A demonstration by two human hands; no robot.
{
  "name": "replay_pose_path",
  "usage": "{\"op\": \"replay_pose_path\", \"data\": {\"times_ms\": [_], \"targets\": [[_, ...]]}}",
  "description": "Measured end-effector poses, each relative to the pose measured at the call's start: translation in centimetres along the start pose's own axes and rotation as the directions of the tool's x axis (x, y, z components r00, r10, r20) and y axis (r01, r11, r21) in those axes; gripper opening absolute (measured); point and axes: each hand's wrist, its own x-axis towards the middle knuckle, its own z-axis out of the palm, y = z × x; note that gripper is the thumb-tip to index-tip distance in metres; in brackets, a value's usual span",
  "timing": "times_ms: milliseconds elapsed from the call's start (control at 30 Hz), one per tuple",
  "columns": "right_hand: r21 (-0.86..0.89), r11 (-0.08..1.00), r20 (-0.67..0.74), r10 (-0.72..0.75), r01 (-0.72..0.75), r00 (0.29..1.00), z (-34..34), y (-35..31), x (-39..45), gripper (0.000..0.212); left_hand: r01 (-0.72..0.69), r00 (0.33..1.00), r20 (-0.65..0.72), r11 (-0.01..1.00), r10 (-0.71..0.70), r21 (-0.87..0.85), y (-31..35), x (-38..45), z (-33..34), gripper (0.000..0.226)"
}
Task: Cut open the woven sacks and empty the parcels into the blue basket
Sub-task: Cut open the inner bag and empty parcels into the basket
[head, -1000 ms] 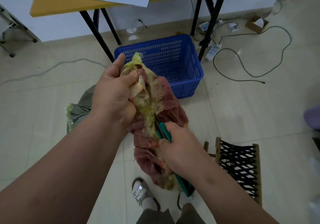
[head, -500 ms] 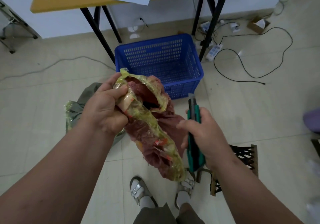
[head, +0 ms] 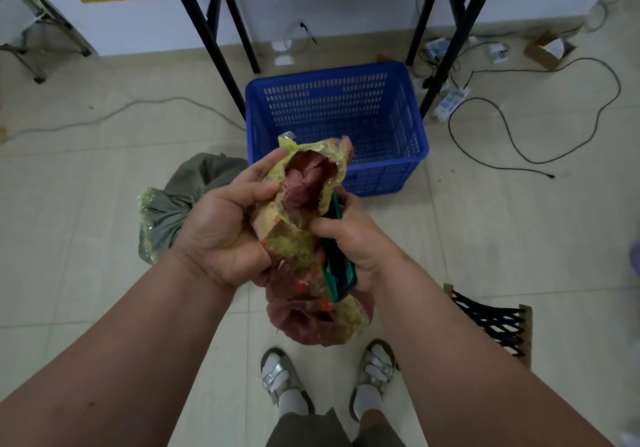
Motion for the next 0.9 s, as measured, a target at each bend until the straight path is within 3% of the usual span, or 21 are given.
{"op": "replay_pose_path", "data": {"times_ms": [33,133,167,233,300,367,433,467,533,600,667,733,800,900], "targets": [[0.032,0.999,0.041,0.007,-0.008,0.999,0.3,0.0,0.0,0.091,0.007,1.000,0.017,1.000,-0.006,-0.020,-0.1,0.2,-0.2,0.060],[0.161,0.986,0.221,0.003,-0.039,0.975,0.7,0.2,-0.7,0.021,0.021,0.999,0.050,0.998,-0.018,-0.064,-0.4,0.5,-0.6,0.060],[0.172,0.984,0.264,-0.006,-0.040,0.965,0.6,0.4,-0.9,0.026,0.026,0.999,0.044,0.998,-0.023,-0.061,-0.4,0.6,-0.8,0.059],[0.160,0.987,0.219,-0.013,-0.023,0.976,0.5,0.6,-1.3,0.033,0.011,1.000,-0.001,1.000,-0.011,-0.028,0.0,0.7,-1.2,0.059],[0.154,0.988,0.056,-0.032,0.023,0.998,0.0,0.4,-1.2,0.022,-0.049,0.994,-0.094,0.997,0.053,0.051,0.8,0.9,-1.8,0.057],[0.084,0.995,-0.133,-0.050,0.062,0.990,-1.2,0.1,-1.3,0.034,-0.129,0.957,-0.238,0.980,0.163,0.155,1.6,1.1,-2.7,0.057],[-0.043,0.996,-0.230,-0.086,0.078,0.969,-2.1,0.1,-1.5,0.038,-0.125,0.897,-0.363,0.932,0.253,0.341,1.9,1.2,-4.4,0.067],[-0.095,0.993,-0.237,-0.089,0.069,0.967,-2.3,0.0,-1.7,0.039,-0.057,0.854,-0.422,0.861,0.304,0.505,1.8,1.2,-5.2,0.079],[-0.155,0.986,-0.242,-0.091,0.054,0.966,-2.3,0.2,-1.9,0.038,0.102,0.764,-0.412,0.537,0.497,0.837,1.0,1.1,-6.6,0.090],[-0.171,0.984,-0.248,-0.092,0.050,0.964,-2.0,0.6,-1.7,0.036,0.068,0.724,-0.132,0.120,0.677,0.990,-0.6,1.1,-6.9,0.068],[-0.163,0.985,-0.262,-0.099,0.057,0.960,-1.8,0.8,-1.5,0.036,-0.067,0.755,0.184,-0.206,0.629,0.976,-2.3,1.1,-5.9,0.041],[-0.147,0.987,-0.270,-0.108,0.069,0.957,-1.7,0.6,-1.3,0.036,-0.145,0.830,0.318,-0.373,0.458,0.916,-3.7,1.3,-5.4,0.048],[-0.149,0.986,-0.258,-0.117,0.080,0.959,-1.6,0.1,-1.3,0.034,-0.130,0.880,0.334,-0.506,0.337,0.853,-4.3,1.8,-5.3,0.059],[-0.175,0.981,-0.229,-0.129,0.089,0.965,-1.6,-0.5,-1.2,0.032,-0.106,0.927,0.289,-0.571,0.239,0.814,-3.9,3.3,-4.7,0.053]]}}
